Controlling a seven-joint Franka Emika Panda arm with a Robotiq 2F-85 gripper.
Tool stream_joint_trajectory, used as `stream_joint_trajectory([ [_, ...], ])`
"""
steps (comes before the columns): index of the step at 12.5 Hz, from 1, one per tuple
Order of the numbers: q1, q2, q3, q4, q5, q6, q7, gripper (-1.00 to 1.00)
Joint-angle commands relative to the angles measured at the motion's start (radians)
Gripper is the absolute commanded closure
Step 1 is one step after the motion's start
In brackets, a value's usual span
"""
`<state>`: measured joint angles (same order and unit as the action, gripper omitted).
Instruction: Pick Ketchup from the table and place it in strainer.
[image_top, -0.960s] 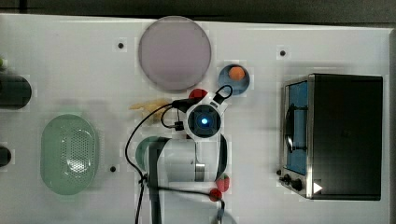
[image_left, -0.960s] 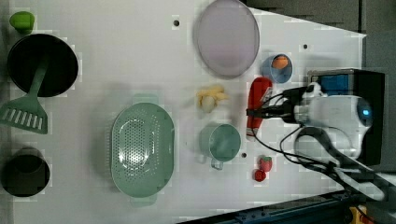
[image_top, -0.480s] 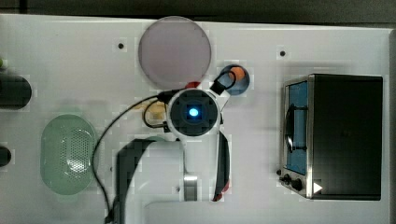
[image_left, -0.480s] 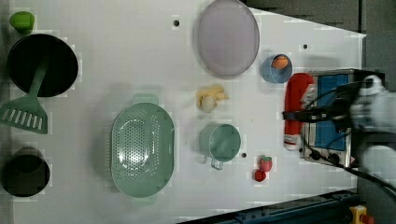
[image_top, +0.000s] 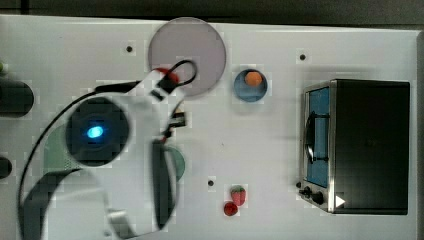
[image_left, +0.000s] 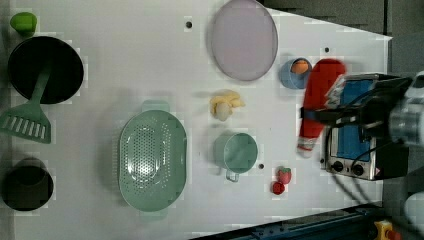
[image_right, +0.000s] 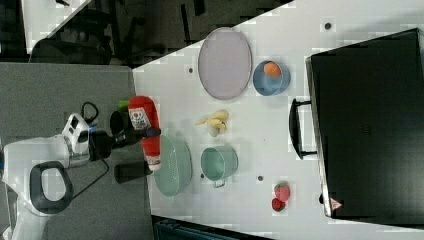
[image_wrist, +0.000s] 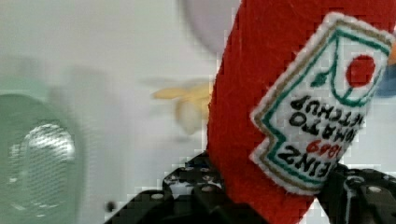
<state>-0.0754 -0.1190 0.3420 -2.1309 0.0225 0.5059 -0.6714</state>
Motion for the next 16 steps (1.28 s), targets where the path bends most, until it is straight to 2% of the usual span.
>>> stream_joint_trajectory([
  [1,0.061,0.037,0.101,-0.008,0.013,-0.008,0.283,-0.16],
  [8,0.100,0.246,0.340,-0.009,0.008,0.254,0.722,-0.16],
  [11,0.128,0.365,0.360,-0.011,-0.057,0.368,0.814,-0.16],
  [14,0.133,0.472,0.353,-0.010,-0.114,0.464,0.845,-0.16],
  [15,0.133,0.494,0.351,-0.010,-0.115,0.484,0.854,-0.24],
  [16,0.133,0.510,0.349,-0.010,-0.115,0.484,0.855,-0.45],
])
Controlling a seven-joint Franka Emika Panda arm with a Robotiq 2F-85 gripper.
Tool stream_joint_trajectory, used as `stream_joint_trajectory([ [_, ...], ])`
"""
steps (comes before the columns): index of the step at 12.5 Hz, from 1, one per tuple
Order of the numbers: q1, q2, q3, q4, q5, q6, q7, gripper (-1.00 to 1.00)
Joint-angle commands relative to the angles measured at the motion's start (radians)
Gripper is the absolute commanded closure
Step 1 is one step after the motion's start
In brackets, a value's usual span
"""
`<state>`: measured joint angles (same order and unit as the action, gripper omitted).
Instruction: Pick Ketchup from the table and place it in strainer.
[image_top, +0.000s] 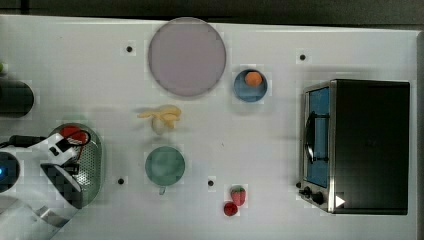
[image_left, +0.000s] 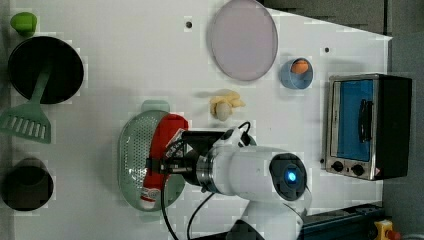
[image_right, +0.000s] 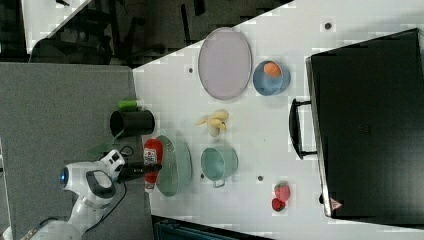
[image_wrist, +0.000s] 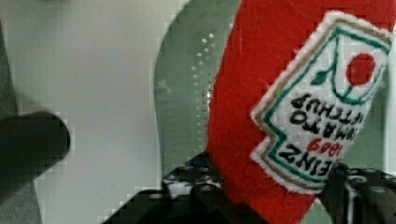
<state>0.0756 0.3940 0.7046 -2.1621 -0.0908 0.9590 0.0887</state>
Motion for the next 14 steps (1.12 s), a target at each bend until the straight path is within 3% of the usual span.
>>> stream_joint_trajectory([
  [1,-0.018,0.004,-0.018,0.021,-0.001,0.036,0.095,-0.66],
  [3,-0.020,-0.004,-0.021,0.022,-0.001,0.042,0.095,-1.00],
  [7,-0.061,-0.131,-0.021,0.032,0.004,-0.026,0.121,-1.00],
  [11,-0.177,-0.305,-0.033,0.103,0.018,-0.356,0.117,-1.00],
  [14,-0.256,-0.397,-0.100,0.190,0.129,-0.510,0.100,-1.00],
])
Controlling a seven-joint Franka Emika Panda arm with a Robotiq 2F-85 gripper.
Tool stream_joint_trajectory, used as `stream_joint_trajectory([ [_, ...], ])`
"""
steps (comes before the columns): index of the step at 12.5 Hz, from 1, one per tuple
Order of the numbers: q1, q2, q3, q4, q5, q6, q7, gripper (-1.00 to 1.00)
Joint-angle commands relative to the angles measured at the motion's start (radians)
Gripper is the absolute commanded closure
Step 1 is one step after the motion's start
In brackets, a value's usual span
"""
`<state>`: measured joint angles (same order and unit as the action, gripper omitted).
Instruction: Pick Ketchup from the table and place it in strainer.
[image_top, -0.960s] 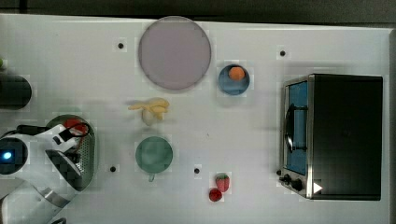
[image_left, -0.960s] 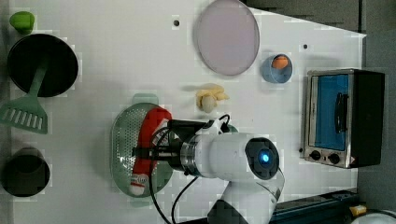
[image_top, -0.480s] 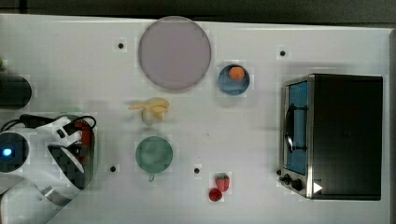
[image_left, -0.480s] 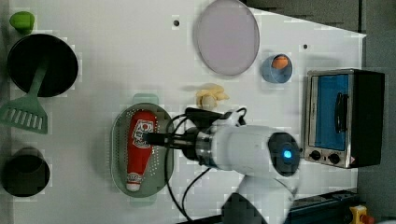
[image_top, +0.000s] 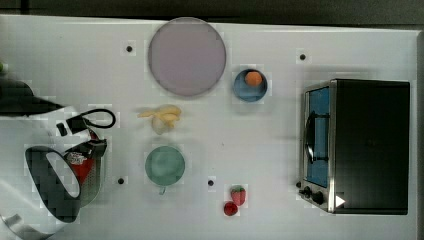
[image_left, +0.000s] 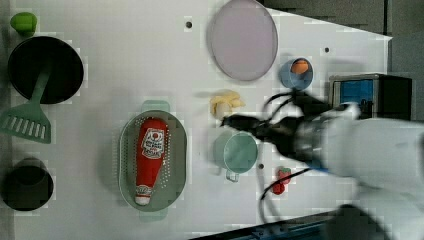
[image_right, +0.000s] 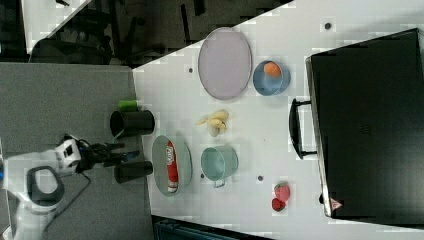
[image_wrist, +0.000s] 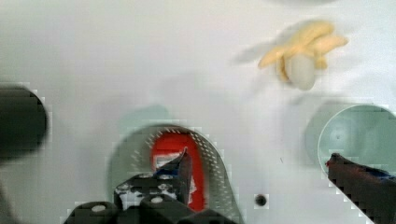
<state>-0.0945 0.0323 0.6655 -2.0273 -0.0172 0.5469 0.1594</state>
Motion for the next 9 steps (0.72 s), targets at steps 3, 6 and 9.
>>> stream_joint_trajectory([
  [3,-0.121,-0.101,-0.167,0.137,0.080,-0.233,-0.014,-1.00],
  [6,-0.128,-0.128,-0.281,0.223,0.080,-0.414,-0.059,-1.00],
  [9,-0.130,-0.119,-0.394,0.313,0.079,-0.490,-0.126,-1.00],
])
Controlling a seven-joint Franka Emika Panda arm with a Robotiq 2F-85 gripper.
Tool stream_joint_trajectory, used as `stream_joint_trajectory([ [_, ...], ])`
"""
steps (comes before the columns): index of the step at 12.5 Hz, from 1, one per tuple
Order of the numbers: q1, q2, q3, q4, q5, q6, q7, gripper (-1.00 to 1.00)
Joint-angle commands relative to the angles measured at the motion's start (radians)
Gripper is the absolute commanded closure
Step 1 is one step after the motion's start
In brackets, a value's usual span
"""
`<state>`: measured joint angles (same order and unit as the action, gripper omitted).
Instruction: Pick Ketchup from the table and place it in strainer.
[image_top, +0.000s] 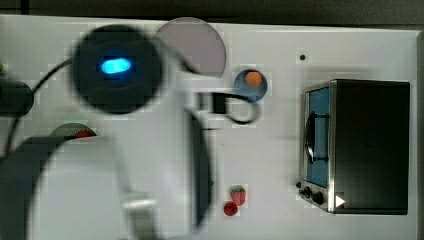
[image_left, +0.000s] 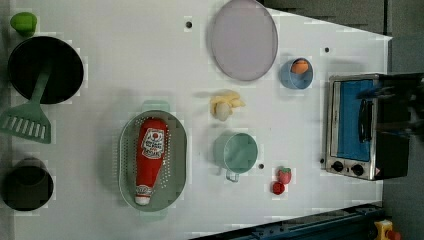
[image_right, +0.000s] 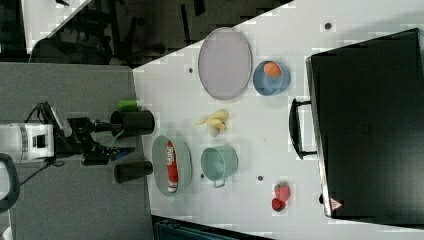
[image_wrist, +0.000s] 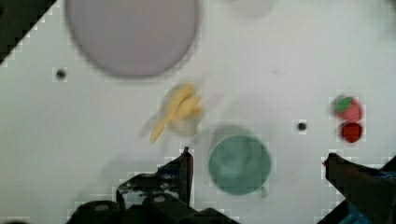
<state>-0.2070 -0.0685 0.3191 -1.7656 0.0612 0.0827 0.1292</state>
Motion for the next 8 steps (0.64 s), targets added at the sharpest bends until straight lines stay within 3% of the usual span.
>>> stream_joint_trajectory([
  [1,-0.019,-0.009,-0.079,0.067,-0.016,-0.028,-0.120,-1.00],
  [8,-0.019,0.018,-0.131,0.073,-0.050,-0.026,-0.120,-1.00],
])
